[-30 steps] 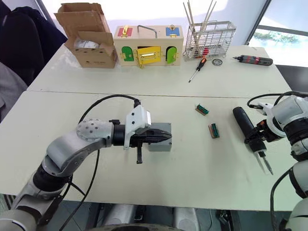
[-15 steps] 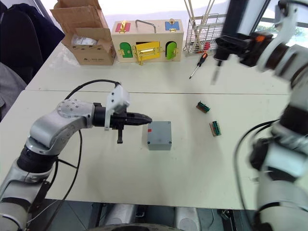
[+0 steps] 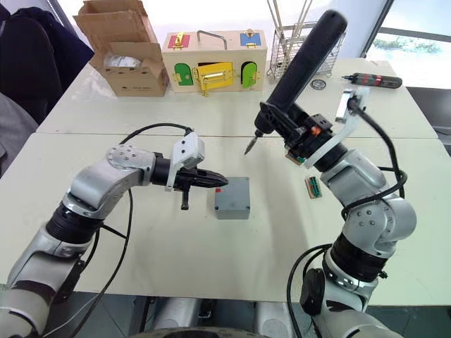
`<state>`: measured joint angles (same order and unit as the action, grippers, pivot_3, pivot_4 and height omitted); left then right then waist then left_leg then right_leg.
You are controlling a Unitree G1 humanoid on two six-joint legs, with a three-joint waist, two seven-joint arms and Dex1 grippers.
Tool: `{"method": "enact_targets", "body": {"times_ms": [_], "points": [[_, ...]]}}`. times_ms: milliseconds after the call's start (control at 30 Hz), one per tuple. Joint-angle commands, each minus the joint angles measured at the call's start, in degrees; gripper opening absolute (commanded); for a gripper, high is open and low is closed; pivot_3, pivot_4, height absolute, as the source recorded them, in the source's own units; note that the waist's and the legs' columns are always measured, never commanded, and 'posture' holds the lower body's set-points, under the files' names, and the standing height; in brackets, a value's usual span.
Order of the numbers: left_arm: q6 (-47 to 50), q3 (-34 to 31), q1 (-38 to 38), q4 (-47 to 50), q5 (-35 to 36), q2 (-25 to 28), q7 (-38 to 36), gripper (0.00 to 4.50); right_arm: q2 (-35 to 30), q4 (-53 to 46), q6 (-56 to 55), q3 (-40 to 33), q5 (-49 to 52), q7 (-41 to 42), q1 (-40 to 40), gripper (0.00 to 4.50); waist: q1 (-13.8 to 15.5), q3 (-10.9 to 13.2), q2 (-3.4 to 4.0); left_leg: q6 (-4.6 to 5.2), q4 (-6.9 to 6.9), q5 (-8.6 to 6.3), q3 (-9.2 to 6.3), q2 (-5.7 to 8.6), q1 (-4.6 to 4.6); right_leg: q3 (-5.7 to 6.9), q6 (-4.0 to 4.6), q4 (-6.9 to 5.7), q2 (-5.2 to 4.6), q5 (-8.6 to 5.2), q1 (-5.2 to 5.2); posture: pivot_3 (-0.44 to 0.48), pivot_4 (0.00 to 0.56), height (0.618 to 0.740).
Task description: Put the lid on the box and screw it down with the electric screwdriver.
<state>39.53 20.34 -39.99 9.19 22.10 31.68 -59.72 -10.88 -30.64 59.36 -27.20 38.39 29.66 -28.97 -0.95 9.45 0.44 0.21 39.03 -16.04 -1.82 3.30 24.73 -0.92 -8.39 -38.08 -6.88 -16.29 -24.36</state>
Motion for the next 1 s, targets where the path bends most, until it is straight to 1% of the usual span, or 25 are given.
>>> {"method": "enact_targets", "body": {"times_ms": [33,100,233,400,833,1000], "points": [[-1.99,1.52,0.18,1.04,-1.59,-0.59,-0.77,0.00,-2.96,-2.22,-2.94,1.98,3.30,1.36,0.47,1.88,-0.21,0.00,0.01,0.00,-0.03,0.00,0.01,0.00,0.00,0.00,0.00,0.00,0.00,0.00,-0.02,0.000,0.150,0.735],[-3.74,3.05,0.36,-0.57,-3.62,-1.16,-0.62,0.00,-4.97,-1.56,-4.02,3.66,3.21,1.89,1.48,1.88,-0.22,0.00,0.01,0.00,-0.04,0.00,0.01,-0.01,0.00,0.00,0.00,0.01,0.00,0.00,-0.03,0.000,0.150,0.735],[-2.99,2.79,1.08,-1.27,-2.91,-1.62,-1.80,0.00,-7.28,-0.07,-6.93,6.70,2.22,2.24,3.63,1.88,-0.07,0.00,0.00,0.01,-0.04,-0.01,0.01,-0.03,-0.03,0.00,0.00,0.00,0.02,0.00,-0.02,0.000,0.150,0.735],[-3.05,2.45,1.33,-1.61,-3.52,-1.87,-1.43,0.00,-9.14,0.55,-9.03,9.01,2.96,2.15,5.11,1.88,0.07,0.00,0.00,0.05,0.00,-0.03,0.01,-0.02,-0.03,-0.02,0.00,0.01,0.02,0.00,0.01,0.000,0.150,0.735],[-2.06,1.34,1.05,-0.69,-3.23,-1.49,-1.24,0.00,-10.39,3.43,-16.60,13.55,0.14,1.16,7.59,1.88,0.07,0.00,0.00,0.04,0.01,-0.03,0.01,-0.03,-0.03,-0.01,0.00,0.01,0.02,0.00,0.01,0.000,0.150,0.735],[-1.87,1.16,1.15,-0.41,-3.31,-1.10,-1.13,0.00,-11.89,4.18,-18.46,15.33,-0.88,1.60,8.83,1.88,0.07,0.00,0.00,0.04,0.02,-0.03,0.01,-0.03,-0.04,-0.01,0.00,0.01,0.02,0.00,0.01,0.000,0.150,0.735]]}}
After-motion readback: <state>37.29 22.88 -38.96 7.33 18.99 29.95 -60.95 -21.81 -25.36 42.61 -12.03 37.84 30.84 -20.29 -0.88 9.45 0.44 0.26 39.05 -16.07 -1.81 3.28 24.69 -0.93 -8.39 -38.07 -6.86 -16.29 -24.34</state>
